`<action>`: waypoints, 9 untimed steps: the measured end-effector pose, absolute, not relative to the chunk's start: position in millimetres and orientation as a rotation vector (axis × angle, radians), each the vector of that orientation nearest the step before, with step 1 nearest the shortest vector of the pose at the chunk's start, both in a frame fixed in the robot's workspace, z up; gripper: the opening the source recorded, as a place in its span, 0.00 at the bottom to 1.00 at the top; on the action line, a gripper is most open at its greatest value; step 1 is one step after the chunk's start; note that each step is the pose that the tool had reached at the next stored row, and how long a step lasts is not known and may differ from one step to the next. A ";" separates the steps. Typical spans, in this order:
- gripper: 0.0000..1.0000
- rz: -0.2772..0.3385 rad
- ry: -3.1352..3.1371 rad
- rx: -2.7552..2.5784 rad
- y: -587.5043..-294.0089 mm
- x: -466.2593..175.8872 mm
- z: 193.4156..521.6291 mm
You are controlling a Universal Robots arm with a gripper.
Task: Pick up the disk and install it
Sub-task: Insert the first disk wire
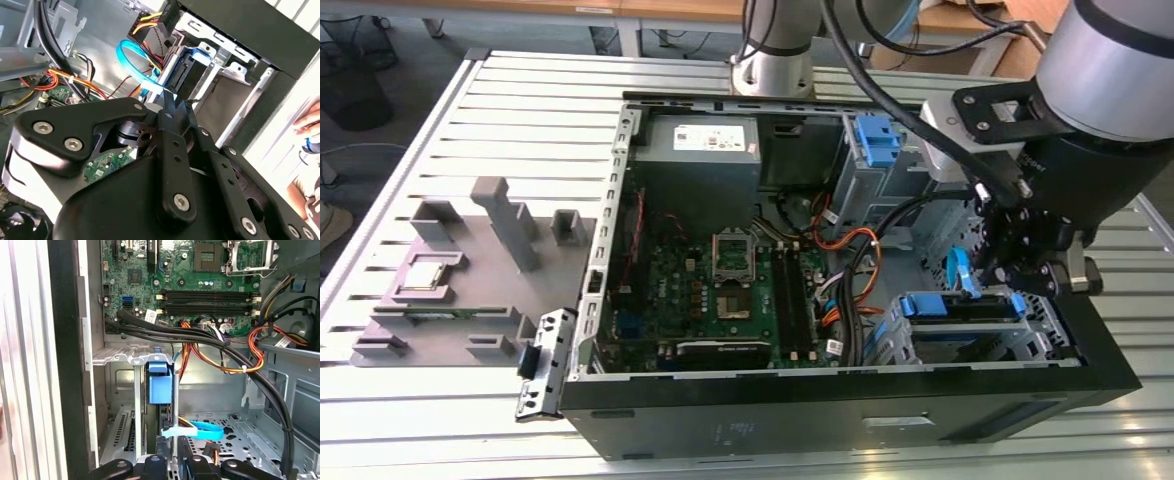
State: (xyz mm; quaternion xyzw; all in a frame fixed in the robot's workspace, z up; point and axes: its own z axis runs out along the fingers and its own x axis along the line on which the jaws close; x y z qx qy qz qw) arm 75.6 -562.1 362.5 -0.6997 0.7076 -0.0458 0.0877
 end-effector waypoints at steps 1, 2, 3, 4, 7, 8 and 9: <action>0.24 -0.136 2.107 -2.083 -562.1 75.6 363.8; 0.24 -0.136 2.107 -2.083 -562.1 75.6 364.0; 0.24 -0.136 2.107 -2.083 -562.1 75.6 364.0; 0.24 -0.136 2.107 -2.083 -562.1 75.6 364.0; 0.24 -0.136 2.107 -2.083 -562.1 75.6 364.1; 0.24 -0.135 2.108 -2.084 -562.1 75.7 364.1; 0.24 -0.127 2.112 -2.088 -562.1 75.8 364.1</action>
